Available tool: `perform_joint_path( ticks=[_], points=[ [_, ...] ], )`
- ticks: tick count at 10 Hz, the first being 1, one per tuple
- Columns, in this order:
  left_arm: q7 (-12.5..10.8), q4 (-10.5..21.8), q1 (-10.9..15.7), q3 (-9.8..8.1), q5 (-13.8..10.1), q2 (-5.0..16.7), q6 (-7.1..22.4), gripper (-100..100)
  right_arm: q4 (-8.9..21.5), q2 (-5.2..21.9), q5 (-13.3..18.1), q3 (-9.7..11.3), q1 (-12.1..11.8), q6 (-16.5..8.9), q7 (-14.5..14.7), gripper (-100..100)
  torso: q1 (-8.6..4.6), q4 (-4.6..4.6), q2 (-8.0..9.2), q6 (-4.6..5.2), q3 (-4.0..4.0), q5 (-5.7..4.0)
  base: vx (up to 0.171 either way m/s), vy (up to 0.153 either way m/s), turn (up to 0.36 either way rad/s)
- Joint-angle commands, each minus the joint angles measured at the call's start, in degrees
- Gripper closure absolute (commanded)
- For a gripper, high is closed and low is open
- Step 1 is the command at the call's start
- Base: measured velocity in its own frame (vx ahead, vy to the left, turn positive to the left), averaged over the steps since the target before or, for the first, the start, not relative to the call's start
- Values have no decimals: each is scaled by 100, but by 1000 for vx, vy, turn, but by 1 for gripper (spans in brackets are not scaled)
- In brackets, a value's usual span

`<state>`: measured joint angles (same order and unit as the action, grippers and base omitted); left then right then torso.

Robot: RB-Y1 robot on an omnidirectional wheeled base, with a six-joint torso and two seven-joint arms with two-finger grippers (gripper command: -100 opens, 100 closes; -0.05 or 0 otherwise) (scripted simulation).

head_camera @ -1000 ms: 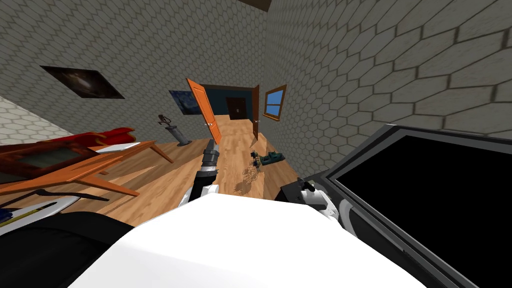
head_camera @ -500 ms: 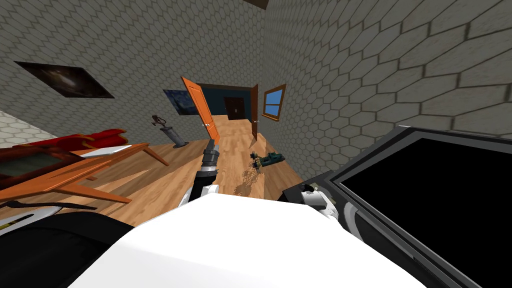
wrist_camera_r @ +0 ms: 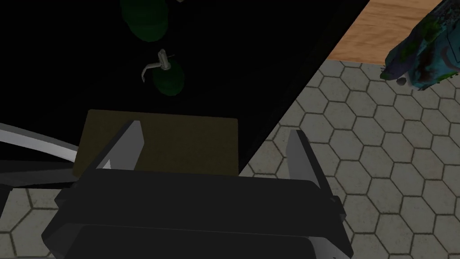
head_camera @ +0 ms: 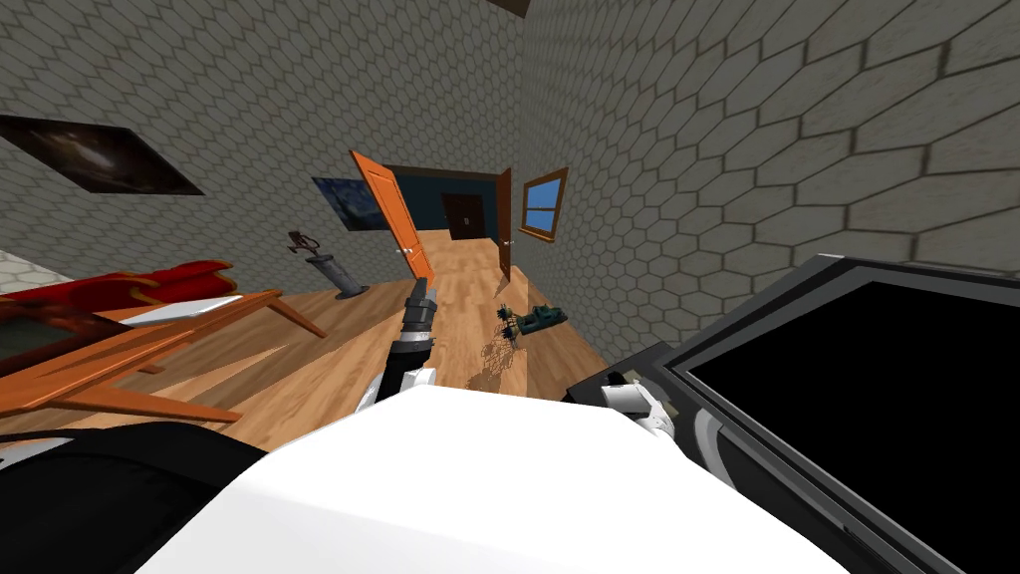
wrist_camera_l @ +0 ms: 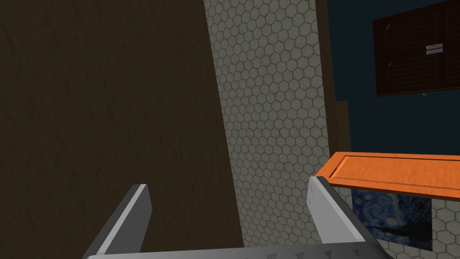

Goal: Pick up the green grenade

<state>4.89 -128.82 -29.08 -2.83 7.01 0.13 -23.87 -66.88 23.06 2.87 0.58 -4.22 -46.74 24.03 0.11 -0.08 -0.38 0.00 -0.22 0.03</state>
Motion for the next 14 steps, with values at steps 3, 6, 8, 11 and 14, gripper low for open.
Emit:
perform_joint_path(
  ticks=[3, 6, 8, 11, 14],
  points=[
    [0, 0, 0, 0, 0, 0, 0, 0, 457, 84, -127, 157, 74, -524, 149, -100, 8, 0, 3, 0, 1, 2, 102, 59, -63],
    [0, 0, 0, 0, 0, 0, 0, 0, 748, 128, -221, 266, 128, -840, 238, -100, 1, -1, 1, 1, -1, 0, 95, 43, -55],
    [0, 0, 1, 0, 0, 0, 0, 0, 962, 153, -295, 351, 158, -1068, 300, -100, 0, 3, 17, 0, 9, 0, 58, 46, -49],
    [0, 0, 1, 0, 0, 0, 0, 0, 1245, 152, -340, 406, 217, -1078, 339, -100, -1, 1, 12, 0, 6, 1, 64, 36, -32],
    [0, 0, 2, 0, 0, 1, 0, 0, 1552, 79, -257, 430, 202, -789, 224, -100, -23, 7, 34, 0, 19, -4, 16, -19, 21]
  ],
)
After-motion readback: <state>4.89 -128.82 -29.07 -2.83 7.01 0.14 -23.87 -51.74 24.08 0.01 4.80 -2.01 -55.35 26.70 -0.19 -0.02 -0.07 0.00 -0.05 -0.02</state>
